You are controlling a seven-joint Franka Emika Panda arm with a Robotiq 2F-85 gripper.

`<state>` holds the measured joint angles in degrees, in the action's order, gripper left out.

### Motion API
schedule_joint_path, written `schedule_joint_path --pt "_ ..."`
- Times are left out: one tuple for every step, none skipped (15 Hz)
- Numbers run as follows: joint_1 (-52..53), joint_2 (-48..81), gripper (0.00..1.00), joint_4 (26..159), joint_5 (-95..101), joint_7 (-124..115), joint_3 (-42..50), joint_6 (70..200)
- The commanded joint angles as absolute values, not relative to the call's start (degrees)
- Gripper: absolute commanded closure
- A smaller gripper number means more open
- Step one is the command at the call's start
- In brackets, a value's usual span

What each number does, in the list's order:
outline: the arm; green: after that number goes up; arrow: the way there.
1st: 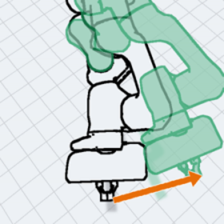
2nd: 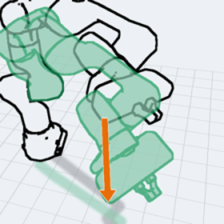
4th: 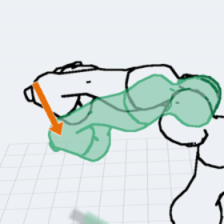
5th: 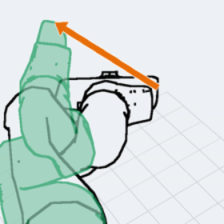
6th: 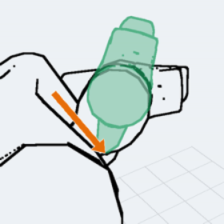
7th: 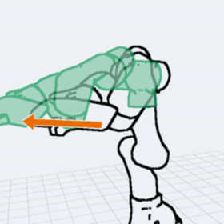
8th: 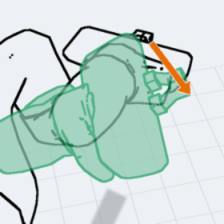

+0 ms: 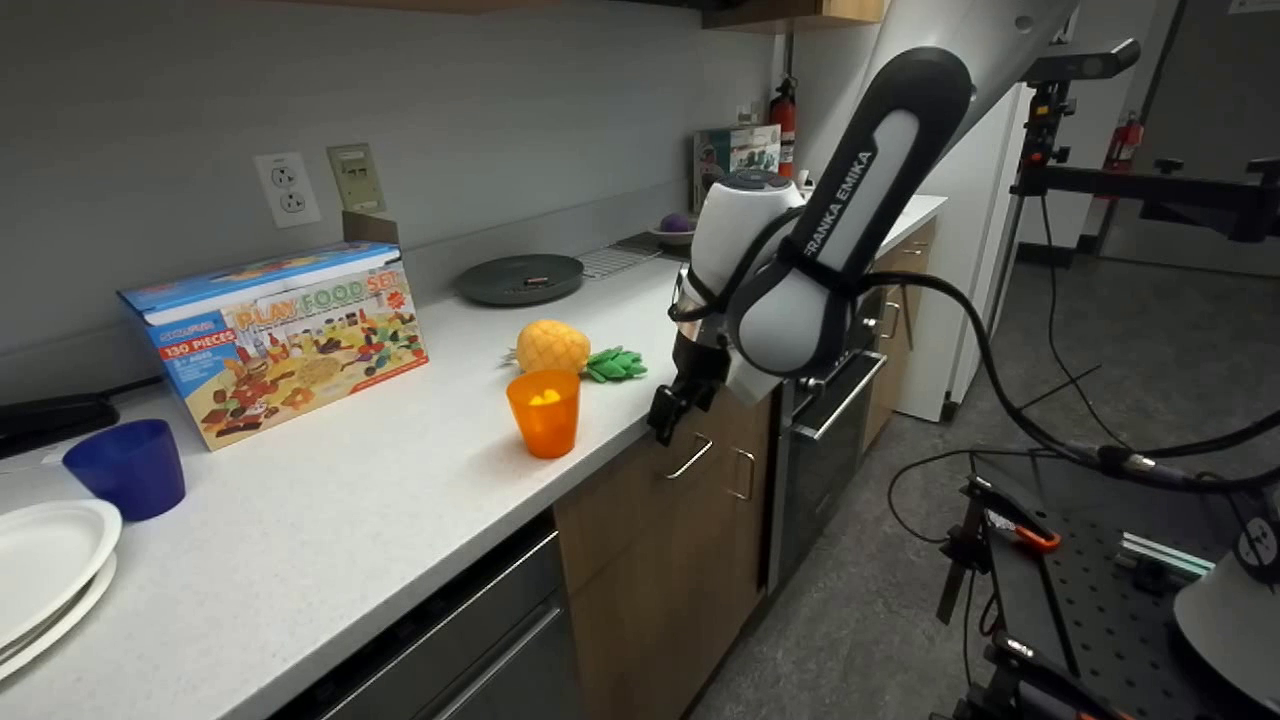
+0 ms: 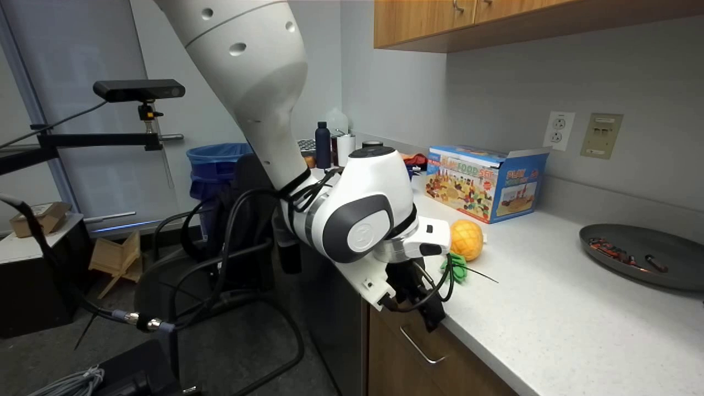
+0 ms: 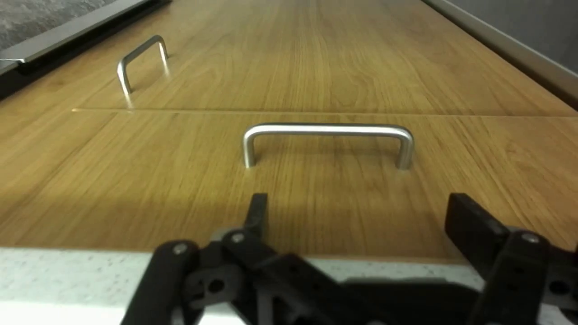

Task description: Take the pineapple plush toy out of the drawer then close the drawer

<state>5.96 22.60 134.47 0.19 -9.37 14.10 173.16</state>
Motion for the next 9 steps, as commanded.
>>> schedule_joint_path --pt "6.0 14.1 0.0 138.2 3.5 -8.7 15.0 165.3" --pt "5.7 12.2 0.0 138.9 4.6 -9.0 14.8 163.6" --pt "5.3 10.3 0.0 139.7 5.5 -9.1 14.5 162.2" --pt "4.9 8.3 0.0 140.6 6.6 -9.3 14.2 161.1" --pt "4.8 5.9 0.0 142.0 8.0 -10.1 14.1 160.5" --pt "4.3 4.1 0.0 142.8 8.9 -10.3 13.7 159.8" --pt "3.6 2.1 0.0 143.7 9.7 -10.2 13.2 159.3" --pt "2.9 0.3 0.0 144.6 10.2 -10.0 12.6 158.8" --pt "2.1 -1.5 0.0 145.5 10.5 -9.8 12.0 158.4"
